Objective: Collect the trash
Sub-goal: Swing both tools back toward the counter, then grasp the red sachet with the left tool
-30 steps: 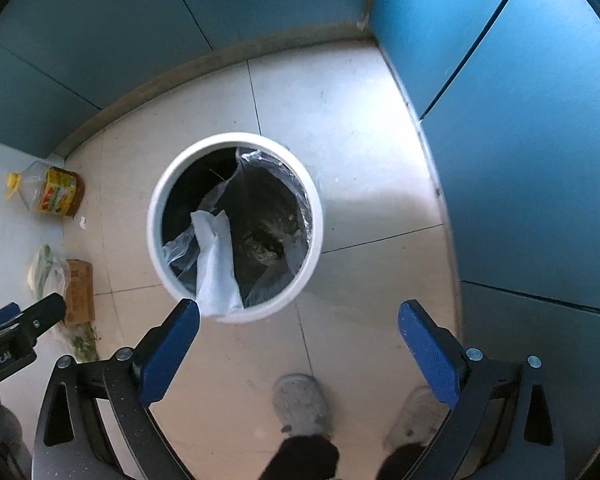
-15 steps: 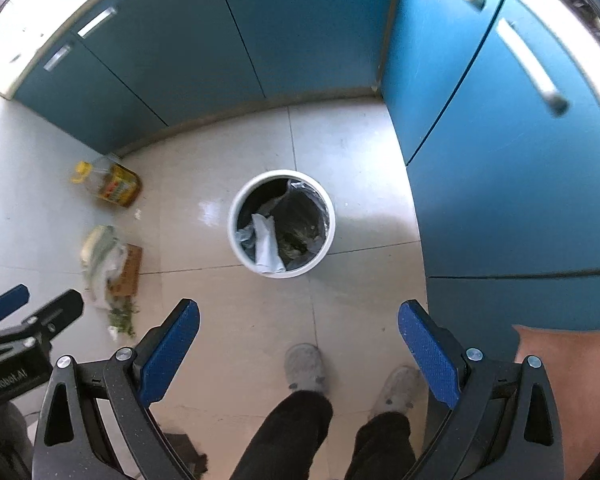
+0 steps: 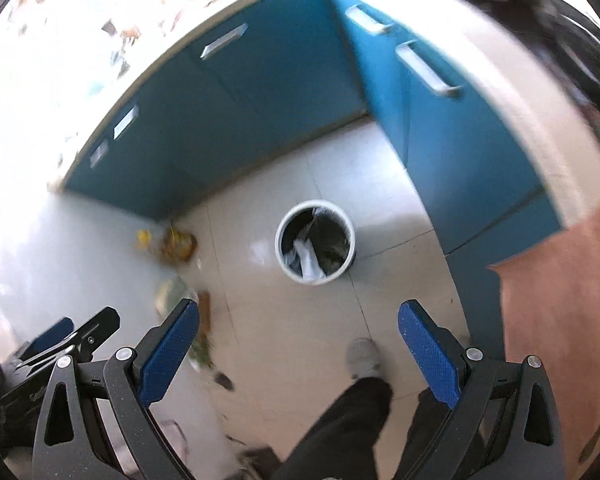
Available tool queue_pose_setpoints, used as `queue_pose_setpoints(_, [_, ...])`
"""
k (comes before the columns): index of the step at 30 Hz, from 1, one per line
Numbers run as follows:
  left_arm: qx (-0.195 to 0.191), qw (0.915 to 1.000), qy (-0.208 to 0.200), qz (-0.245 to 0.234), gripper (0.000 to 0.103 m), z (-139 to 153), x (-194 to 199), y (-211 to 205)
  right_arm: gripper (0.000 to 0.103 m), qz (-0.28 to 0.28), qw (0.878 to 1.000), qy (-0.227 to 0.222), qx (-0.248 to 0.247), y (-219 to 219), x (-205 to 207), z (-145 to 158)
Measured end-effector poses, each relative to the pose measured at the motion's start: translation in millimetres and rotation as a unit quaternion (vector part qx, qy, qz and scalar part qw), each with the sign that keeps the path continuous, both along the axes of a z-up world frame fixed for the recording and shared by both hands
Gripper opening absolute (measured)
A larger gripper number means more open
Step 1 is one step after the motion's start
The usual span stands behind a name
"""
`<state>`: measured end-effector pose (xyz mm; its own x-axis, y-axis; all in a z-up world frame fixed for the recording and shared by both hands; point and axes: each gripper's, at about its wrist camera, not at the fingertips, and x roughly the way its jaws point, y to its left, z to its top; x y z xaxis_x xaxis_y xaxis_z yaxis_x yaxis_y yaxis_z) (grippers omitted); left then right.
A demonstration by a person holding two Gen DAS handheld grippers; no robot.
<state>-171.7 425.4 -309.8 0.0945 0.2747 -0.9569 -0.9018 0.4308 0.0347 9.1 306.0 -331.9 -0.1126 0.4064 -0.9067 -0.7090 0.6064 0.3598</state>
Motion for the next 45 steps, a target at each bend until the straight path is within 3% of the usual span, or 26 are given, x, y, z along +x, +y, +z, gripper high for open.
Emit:
queue_pose_setpoints(4, [0.000, 0.9977, -0.036, -0.057, 0.103, 31.2, 78.6, -28.4, 0.101, -0.082, 0.996, -0.007, 0.017, -60.5, 61.3, 33.7])
queue_pose_setpoints(9, [-0.038, 0.9845, -0.060, -0.160, 0.103, 53.5, 208.2, -93.3, 0.101, -0.220, 0.974, -0.042, -0.006, -177.6, 162.5, 64.9])
queue_pose_setpoints(11, [-0.063, 0.9745, -0.057, -0.208, 0.103, 49.2, 260.0, -130.7, 0.101, -0.284, 0.957, -0.049, -0.035, -241.3, 205.4, 63.5])
queue_pose_setpoints(16, [-0.172, 0.9326, -0.043, -0.314, 0.103, 1.8, 370.1, -242.1, 0.101, -0.384, 0.919, -0.038, -0.087, -372.7, 271.1, 38.6])
queue_pose_setpoints(19, [-0.203, 0.9117, -0.018, -0.357, 0.098, -22.4, 409.5, -301.7, 0.101, -0.416, 0.902, -0.031, -0.111, -430.2, 296.9, 19.1])
queue_pose_setpoints(22, [-0.211, 0.9006, 0.009, -0.380, 0.095, -43.6, 427.8, -340.5, 0.101, -0.433, 0.893, -0.017, -0.123, -471.2, 309.3, -1.3])
queue_pose_setpoints(23, [-0.208, 0.9005, 0.016, -0.382, 0.095, -47.1, 431.3, -346.6, 0.101, -0.435, 0.892, -0.013, -0.125, -476.0, 311.1, -7.9])
queue_pose_setpoints(24, [-0.192, 0.9055, 0.046, -0.376, 0.091, -52.0, 434.2, -353.3, 0.101, -0.436, 0.891, -0.007, -0.125, -482.2, 312.5, -13.8])
queue_pose_setpoints(27, [-0.138, 0.9129, 0.075, -0.376, 0.086, -56.0, 439.6, -372.0, 0.101, -0.433, 0.893, 0.003, -0.124, -492.8, 318.1, -26.0])
queue_pose_setpoints(29, [-0.111, 0.9169, 0.081, -0.375, 0.074, -54.7, 439.4, -379.7, 0.101, -0.425, 0.898, 0.010, -0.118, -495.4, 324.3, -32.0])
queue_pose_setpoints(30, [-0.105, 0.9164, 0.078, -0.378, 0.050, -52.3, 439.7, -382.9, 0.101, -0.419, 0.901, 0.011, -0.116, -493.1, 325.6, -33.9])
queue_pose_setpoints(31, [-0.092, 0.9128, 0.076, -0.391, 0.033, -47.2, 440.5, -389.6, 0.101, -0.413, 0.903, 0.010, -0.115, -491.2, 324.6, -34.0])
queue_pose_setpoints(32, [-0.078, 0.9108, 0.083, -0.397, 0.026, -46.7, 441.9, -397.2, 0.101, -0.400, 0.909, 0.006, -0.113, -486.1, 326.8, -35.1])
queue_pose_setpoints(33, [-0.062, 0.9093, 0.092, -0.401, 0.006, -45.3, 442.5, -398.7, 0.101, -0.395, 0.912, 0.003, -0.112, -483.0, 327.7, -40.0])
queue_pose_setpoints(37, [-0.061, 0.9111, 0.100, -0.395, 0.003, -49.2, 442.1, -383.6, 0.101, -0.358, 0.928, -0.006, -0.102, -457.5, 327.1, -47.4])
queue_pose_setpoints(41, [-0.050, 0.9237, 0.099, -0.367, 0.003, -46.6, 424.3, -354.1, 0.099, -0.321, 0.939, -0.019, -0.124, -432.6, 324.5, -62.4])
queue_pose_setpoints(42, [-0.049, 0.9258, 0.099, -0.362, 0.003, -46.0, 420.7, -347.7, 0.093, -0.312, 0.941, -0.019, -0.126, -427.0, 322.9, -65.5])
queue_pose_setpoints(43, [-0.050, 0.9291, 0.096, -0.353, 0.003, -45.5, 417.5, -340.7, 0.093, -0.305, 0.943, -0.019, -0.129, -421.7, 321.2, -68.2])
queue_pose_setpoints(45, [-0.048, 0.9330, 0.095, -0.344, 0.003, -46.8, 416.6, -335.5, 0.092, -0.277, 0.946, -0.058, -0.160, -404.8, 313.6, -71.6])
